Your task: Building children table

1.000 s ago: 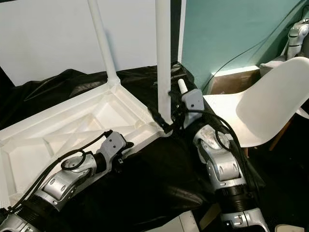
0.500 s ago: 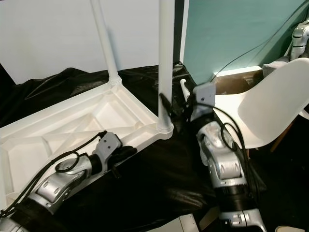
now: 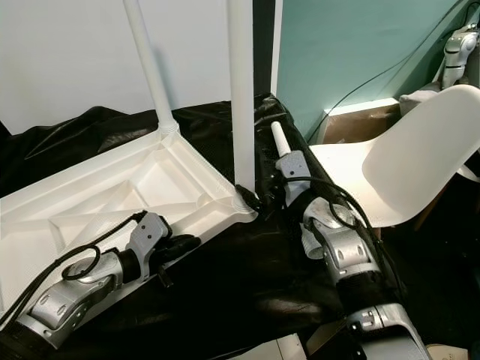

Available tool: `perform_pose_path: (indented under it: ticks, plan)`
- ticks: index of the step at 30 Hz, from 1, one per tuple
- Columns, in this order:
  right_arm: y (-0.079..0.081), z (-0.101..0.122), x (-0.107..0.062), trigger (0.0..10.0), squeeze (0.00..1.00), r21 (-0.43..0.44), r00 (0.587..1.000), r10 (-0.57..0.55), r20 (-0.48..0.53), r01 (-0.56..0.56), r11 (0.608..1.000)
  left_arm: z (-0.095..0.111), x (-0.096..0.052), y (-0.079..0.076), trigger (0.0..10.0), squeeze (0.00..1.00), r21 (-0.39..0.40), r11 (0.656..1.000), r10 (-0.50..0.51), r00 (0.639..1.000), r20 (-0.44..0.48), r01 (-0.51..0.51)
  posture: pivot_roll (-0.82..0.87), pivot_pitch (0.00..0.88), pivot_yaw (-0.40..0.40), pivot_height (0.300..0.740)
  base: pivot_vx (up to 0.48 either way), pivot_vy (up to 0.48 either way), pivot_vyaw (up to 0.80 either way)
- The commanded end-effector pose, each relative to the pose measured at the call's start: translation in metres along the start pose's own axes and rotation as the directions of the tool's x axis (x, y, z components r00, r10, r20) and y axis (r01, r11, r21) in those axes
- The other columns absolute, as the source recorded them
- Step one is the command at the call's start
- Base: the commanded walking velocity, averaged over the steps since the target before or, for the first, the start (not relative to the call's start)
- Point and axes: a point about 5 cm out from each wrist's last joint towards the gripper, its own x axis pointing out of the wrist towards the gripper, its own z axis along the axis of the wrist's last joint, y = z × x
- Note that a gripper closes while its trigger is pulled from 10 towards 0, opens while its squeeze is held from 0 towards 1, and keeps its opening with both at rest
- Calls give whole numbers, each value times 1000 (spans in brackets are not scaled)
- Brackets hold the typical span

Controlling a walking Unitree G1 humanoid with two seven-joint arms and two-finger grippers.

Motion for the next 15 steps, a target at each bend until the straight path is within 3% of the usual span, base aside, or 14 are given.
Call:
perform_pose_path:
  ticks: [1,5,6,7,8,10,11,15]
  plan:
    - [-6,-5,-1,10000,0,-14,999,-11,-30,11,1000,-23,-13,-23,0,0,-90,920,-390,916,-89,383,6,0,20,740,0,0,0]
    - [-10,-2,5,10000,0,-48,999,16,-28,-17,999,-23,-17,-25,0,0,-94,920,-388,917,-91,380,17,0,18,740,0,0,0]
    - [-12,0,9,10000,0,-61,999,40,-19,-42,997,-23,-18,-24,1882,0,-86,924,-380,920,-94,373,17,0,18,740,0,0,0]
    - [-12,0,9,10000,0,-61,999,40,-19,-42,997,-23,-18,-24,1882,0,-86,924,-380,920,-94,373,17,0,18,740,0,0,0]
    - [-14,1,14,784,0,-59,995,99,-9,-100,993,-21,-17,-23,10000,0,-64,935,-352,932,-86,348,25,0,17,740,0,0,0]
    - [-14,0,15,784,0,-53,992,123,-8,-123,991,-19,-16,-22,10000,0,-51,941,-338,938,-80,334,25,0,17,740,0,0,0]
    - [-12,-2,15,0,0,-48,990,139,-8,-140,989,-17,-15,-20,10000,0,-40,945,-325,943,-63,323,29,0,16,740,0,0,0]
    - [-10,-3,15,0,0,-42,987,158,-9,-158,986,-14,-13,-19,10000,0,-28,950,-312,949,-43,311,29,0,16,740,0,0,0]
